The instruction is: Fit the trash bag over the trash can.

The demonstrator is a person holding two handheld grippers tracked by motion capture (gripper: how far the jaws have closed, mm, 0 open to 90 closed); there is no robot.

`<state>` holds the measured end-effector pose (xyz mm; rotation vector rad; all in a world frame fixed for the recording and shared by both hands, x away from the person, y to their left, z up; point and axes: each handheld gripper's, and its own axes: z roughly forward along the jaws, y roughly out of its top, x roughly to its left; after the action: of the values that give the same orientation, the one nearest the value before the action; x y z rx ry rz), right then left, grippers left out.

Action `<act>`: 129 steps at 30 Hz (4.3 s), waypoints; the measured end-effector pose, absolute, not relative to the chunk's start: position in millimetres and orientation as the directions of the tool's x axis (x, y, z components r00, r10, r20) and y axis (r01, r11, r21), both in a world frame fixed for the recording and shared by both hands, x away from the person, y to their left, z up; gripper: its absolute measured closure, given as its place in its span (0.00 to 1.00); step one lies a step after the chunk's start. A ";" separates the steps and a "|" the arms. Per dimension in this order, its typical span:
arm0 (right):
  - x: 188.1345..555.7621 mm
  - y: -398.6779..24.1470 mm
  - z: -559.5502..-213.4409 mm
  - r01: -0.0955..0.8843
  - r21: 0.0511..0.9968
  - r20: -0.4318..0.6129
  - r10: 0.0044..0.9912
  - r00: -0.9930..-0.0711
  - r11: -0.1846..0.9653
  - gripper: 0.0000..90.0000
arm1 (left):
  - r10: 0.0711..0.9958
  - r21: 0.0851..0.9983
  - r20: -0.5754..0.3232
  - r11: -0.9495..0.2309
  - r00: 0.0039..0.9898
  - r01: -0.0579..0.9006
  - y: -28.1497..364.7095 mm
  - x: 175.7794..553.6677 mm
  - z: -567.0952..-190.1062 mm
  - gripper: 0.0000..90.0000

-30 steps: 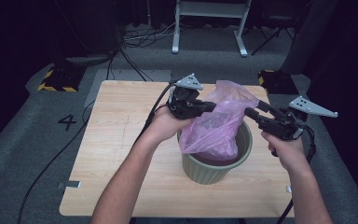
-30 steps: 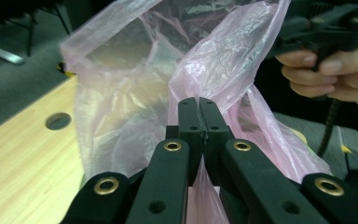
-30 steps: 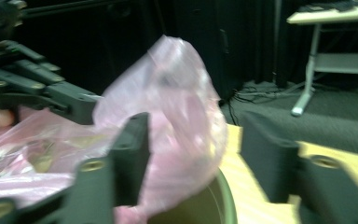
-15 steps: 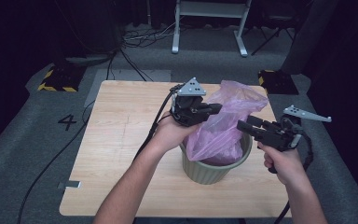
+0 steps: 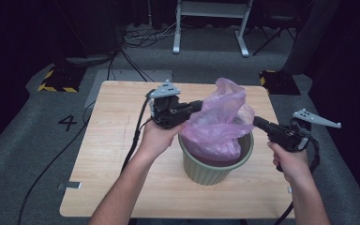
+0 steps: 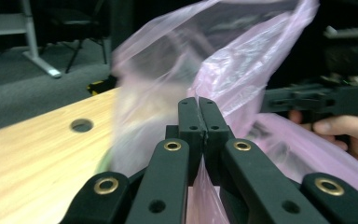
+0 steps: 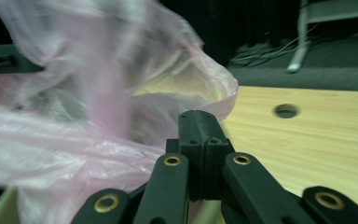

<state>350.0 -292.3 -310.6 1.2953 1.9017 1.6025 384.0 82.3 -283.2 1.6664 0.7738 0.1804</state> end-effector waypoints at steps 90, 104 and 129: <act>302.1 -315.4 -323.0 0.235 0.971 0.136 0.737 -0.662 0.032 0.46 | 0.506 0.937 -0.329 0.067 0.797 0.344 180.8 315.8 -314.9 0.18; 312.0 -308.7 -319.5 0.225 0.970 0.096 0.715 -0.692 0.088 0.80 | 0.473 0.955 -0.274 0.032 0.837 0.295 189.2 356.8 -263.3 0.17; 338.4 -294.9 -321.4 0.276 0.957 0.120 0.739 -0.663 0.092 0.93 | 0.577 0.928 -0.233 -0.109 0.783 0.356 113.0 400.8 -302.6 0.91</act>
<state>338.4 -294.9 -321.4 0.9966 1.9842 1.5948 400.8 113.0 -302.6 1.7209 0.7358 0.2186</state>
